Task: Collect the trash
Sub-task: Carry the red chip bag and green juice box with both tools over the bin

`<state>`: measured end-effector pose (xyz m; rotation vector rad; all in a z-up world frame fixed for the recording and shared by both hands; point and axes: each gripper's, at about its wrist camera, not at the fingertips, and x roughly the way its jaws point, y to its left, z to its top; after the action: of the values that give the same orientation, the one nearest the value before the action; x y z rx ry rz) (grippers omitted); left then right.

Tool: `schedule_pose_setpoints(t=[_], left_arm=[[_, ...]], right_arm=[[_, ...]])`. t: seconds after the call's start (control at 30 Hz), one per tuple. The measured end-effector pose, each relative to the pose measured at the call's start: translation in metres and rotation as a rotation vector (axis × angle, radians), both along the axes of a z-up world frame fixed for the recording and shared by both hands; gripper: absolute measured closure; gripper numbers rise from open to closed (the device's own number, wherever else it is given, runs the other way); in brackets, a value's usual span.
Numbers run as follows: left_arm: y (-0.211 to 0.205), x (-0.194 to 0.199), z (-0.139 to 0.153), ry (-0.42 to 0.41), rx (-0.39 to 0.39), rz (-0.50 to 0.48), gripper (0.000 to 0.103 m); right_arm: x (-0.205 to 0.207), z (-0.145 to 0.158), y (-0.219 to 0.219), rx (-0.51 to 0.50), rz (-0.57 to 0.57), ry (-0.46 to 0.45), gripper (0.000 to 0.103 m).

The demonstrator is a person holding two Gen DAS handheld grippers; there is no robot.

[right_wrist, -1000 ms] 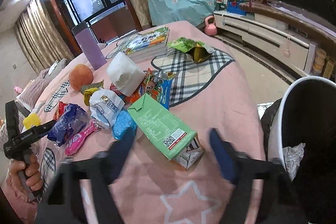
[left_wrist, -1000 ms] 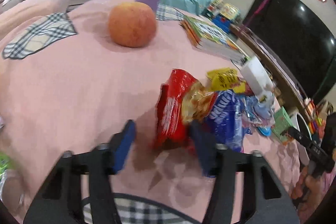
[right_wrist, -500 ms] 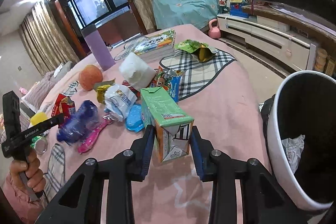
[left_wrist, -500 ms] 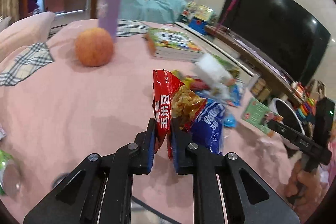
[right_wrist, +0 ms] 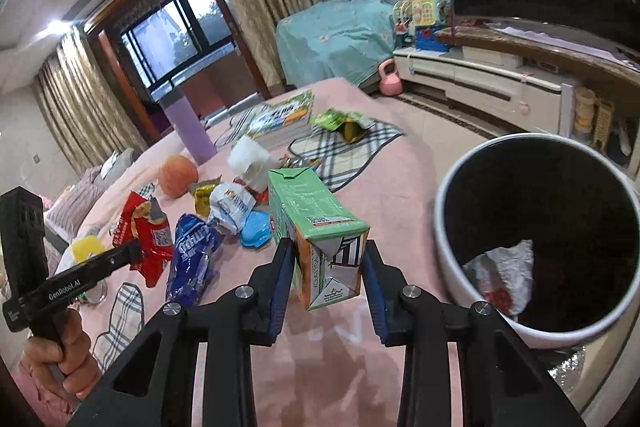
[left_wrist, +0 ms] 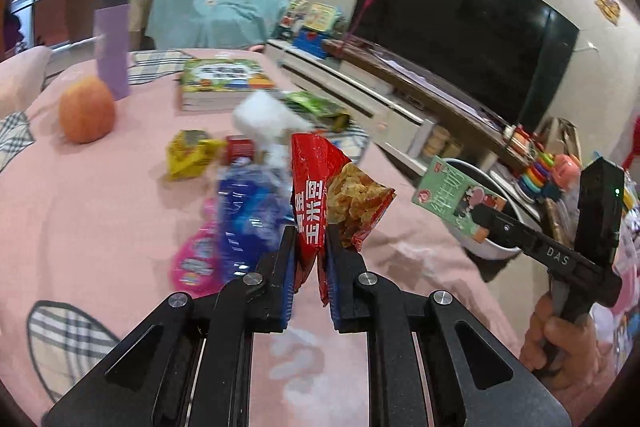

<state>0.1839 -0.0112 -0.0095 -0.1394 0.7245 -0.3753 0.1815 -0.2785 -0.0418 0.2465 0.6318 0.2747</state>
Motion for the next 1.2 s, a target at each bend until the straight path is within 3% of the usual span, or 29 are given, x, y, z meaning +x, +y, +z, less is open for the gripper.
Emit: schedule_pose_setpoints(t=[0.73,1.2], left_arm=[[-0.123,-0.006,0.001,0.024,0.069,-0.186,0.091],[-0.166,0.003,0.004,0.019,0.1,-0.247,0.091]], right_arm=[[-0.047,0.003,-0.095,0.018,-0.199,-0.016,0.069],[-0.054,-0.002,-0.125,0.009,-0.27,-0.006,0.069]])
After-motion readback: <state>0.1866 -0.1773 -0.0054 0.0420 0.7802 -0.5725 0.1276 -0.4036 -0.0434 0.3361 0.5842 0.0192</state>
